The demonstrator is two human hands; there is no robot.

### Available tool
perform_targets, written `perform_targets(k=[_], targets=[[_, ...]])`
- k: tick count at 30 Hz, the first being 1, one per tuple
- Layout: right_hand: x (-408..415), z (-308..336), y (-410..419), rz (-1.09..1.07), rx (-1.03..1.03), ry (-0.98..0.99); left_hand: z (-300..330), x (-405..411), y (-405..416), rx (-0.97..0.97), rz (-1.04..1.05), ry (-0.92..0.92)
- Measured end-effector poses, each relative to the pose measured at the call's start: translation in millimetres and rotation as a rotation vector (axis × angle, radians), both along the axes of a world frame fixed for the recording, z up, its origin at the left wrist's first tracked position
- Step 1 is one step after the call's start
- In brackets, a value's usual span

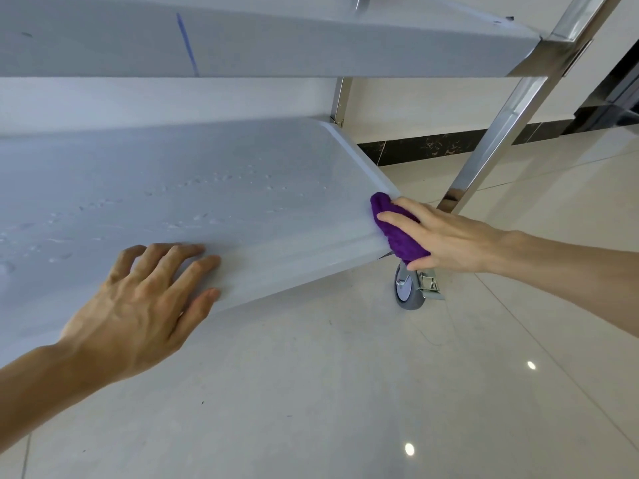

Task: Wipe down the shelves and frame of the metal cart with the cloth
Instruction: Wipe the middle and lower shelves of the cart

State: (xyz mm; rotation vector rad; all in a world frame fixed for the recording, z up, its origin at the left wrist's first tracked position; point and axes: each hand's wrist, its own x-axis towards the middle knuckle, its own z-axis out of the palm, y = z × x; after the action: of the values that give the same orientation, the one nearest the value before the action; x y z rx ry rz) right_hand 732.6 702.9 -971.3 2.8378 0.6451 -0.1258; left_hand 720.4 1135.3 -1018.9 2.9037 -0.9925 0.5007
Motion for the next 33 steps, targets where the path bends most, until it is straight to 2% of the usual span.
perform_targets(k=[2, 10, 12, 15, 16, 19, 21, 27, 33], targets=[[-6, -1, 16, 0.037, -0.021, -0.03, 1, 0, -1, 0.009, 0.001, 0.002], [-21, -17, 155, 0.235, 0.155, -0.08, 5, -3, -5, 0.038, 0.002, 0.012], [-17, -16, 166, 0.217, 0.257, 0.001, 8, -4, -5, 0.031, 0.006, 0.054], [-9, -5, 149, 0.13, 0.487, 0.278, 21, -3, -8, -0.054, 0.026, 0.133], [-7, -2, 138, 0.119, 0.508, 0.307, 27, -2, -13, -0.09, 0.014, 0.133], [-3, -2, 101, 0.045, 0.432, 0.252, 42, -6, -45, -0.17, -0.134, 0.107], [1, -5, 75, -0.02, 0.361, 0.233, 45, -13, -75, -0.153, -0.224, 0.106], [3, -30, 47, 0.065, 0.157, 0.029, 27, -17, -157, 0.214, 0.062, 0.22], [-5, -49, 49, 0.025, 0.139, -0.076, 17, 0, -139, 0.288, -0.03, 0.075]])
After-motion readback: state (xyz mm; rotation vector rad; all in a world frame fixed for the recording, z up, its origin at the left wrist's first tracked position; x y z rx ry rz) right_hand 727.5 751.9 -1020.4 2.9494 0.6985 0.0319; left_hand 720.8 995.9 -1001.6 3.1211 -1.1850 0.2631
